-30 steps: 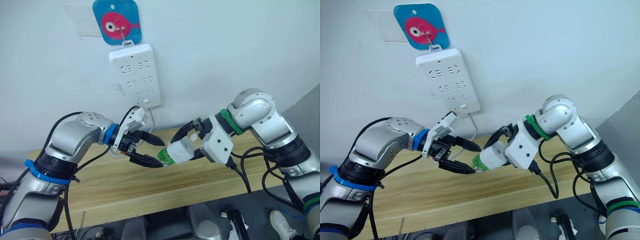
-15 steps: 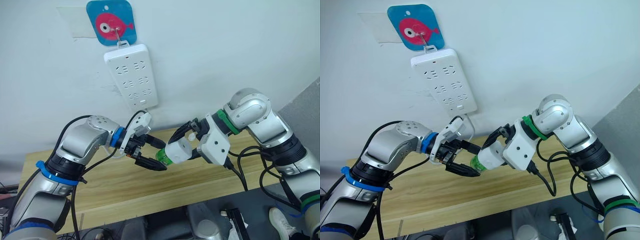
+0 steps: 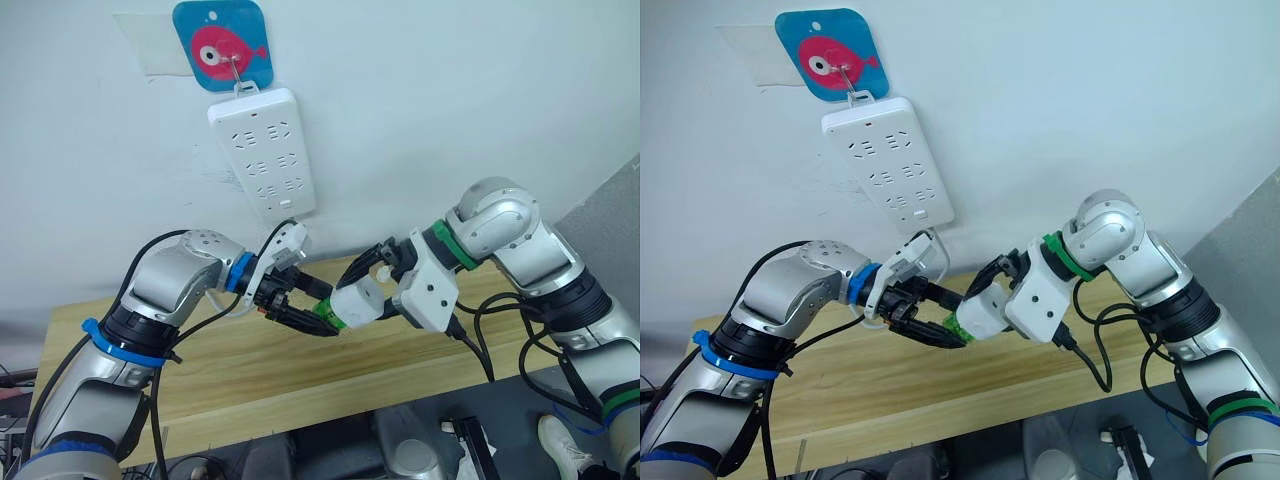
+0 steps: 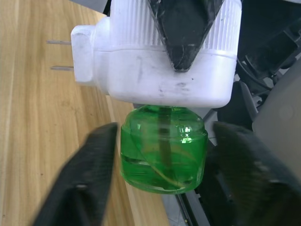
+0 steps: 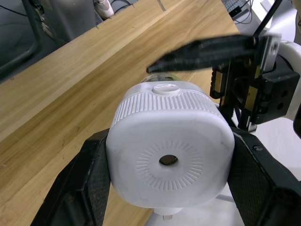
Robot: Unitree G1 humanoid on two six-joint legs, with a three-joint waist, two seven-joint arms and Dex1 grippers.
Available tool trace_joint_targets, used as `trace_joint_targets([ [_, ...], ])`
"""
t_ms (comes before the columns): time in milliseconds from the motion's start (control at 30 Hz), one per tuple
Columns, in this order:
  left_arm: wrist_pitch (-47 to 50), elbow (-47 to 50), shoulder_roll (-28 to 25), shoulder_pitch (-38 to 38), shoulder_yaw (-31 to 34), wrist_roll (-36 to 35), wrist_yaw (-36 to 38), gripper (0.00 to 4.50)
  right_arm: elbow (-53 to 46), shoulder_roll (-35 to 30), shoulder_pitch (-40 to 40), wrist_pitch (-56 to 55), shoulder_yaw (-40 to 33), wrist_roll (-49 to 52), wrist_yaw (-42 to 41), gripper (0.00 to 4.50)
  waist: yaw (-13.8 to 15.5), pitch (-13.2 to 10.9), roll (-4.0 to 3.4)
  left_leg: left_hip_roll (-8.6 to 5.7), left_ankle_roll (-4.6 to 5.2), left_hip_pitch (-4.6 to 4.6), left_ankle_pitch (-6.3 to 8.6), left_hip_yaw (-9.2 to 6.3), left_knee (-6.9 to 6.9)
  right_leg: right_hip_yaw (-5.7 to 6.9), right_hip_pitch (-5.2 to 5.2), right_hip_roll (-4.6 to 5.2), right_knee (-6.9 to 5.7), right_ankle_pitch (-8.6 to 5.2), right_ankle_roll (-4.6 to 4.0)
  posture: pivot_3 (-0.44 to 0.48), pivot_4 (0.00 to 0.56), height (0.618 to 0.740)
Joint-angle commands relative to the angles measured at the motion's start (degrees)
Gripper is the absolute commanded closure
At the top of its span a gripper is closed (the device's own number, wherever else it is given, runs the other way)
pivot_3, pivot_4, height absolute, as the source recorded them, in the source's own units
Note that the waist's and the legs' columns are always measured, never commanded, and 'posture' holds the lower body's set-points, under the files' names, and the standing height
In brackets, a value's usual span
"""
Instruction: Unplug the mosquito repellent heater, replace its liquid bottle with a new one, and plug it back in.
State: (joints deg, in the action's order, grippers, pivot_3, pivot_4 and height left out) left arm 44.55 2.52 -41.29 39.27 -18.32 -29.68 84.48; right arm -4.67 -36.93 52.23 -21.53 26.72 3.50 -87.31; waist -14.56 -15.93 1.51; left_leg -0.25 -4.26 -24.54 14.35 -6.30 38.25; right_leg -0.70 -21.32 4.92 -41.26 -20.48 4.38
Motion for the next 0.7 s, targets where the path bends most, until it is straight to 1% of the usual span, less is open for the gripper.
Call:
trace_joint_targets([
  [33, -0.25, 0.97, -0.08, 0.12, -0.22, -0.07, 0.91, 2.29, -1.35, 0.01, 0.61, -0.38, -0.53, 0.47, 0.01, 1.53, 0.01, 0.00, 0.00, 0.00, 0.00, 0.00, 0.00, 0.00, 0.00, 0.00, 0.00, 0.00, 0.00, 0.00, 0.00, -0.269, 0.202, 0.740],
  [333, -0.30, 0.75, 0.30, 0.03, 0.05, -0.37, 1.07, 2.29, -0.92, 0.16, 1.18, -0.24, -0.39, 0.26, -0.12, 1.53, 0.01, 0.00, 0.00, 0.00, 0.00, 0.00, 0.00, -0.01, 0.06, 0.00, 0.01, 0.00, -0.03, 0.00, 0.00, -0.268, 0.204, 0.740],
  [467, -0.51, 0.98, 0.52, -0.20, 0.39, -0.54, 0.85, 2.29, -0.85, 0.06, 1.28, -0.01, -0.31, 0.00, -0.21, 0.12, 0.01, 0.00, 0.00, 0.00, 0.00, 0.00, 0.00, -0.01, 0.13, 0.00, 0.01, 0.00, -0.09, 0.00, 0.00, -0.266, 0.204, 0.740],
  [500, -0.77, 1.06, 0.59, -0.34, 0.55, -0.51, 0.74, 2.29, -0.82, 0.09, 1.27, -0.11, -0.41, -0.06, -0.02, 0.00, 0.02, 0.00, 0.00, 0.00, 0.00, 0.00, 0.00, -0.02, 0.18, 0.00, 0.01, 0.00, -0.12, 0.00, 0.00, -0.266, 0.204, 0.740],
  [600, -2.21, 1.51, 0.70, -1.38, 1.51, -0.62, 0.39, 2.29, -0.71, -0.33, 1.27, -0.49, -0.84, -0.46, 0.35, 0.00, 0.04, 0.00, 0.00, -0.01, 0.01, -0.01, 0.01, -0.03, 0.43, -0.02, 0.01, 0.00, -0.34, 0.00, 0.00, -0.271, 0.203, 0.740],
  [700, -3.86, 2.01, 0.57, -3.20, 3.29, -0.78, -0.87, 2.29, -1.32, -2.13, 1.50, 0.13, -1.99, 0.40, -0.47, 0.00, 0.08, 0.00, 0.00, -0.01, 0.01, 0.02, 0.01, -0.04, 0.60, -0.07, 0.02, 0.00, -0.56, 0.00, 0.00, -0.272, 0.201, 0.740],
])
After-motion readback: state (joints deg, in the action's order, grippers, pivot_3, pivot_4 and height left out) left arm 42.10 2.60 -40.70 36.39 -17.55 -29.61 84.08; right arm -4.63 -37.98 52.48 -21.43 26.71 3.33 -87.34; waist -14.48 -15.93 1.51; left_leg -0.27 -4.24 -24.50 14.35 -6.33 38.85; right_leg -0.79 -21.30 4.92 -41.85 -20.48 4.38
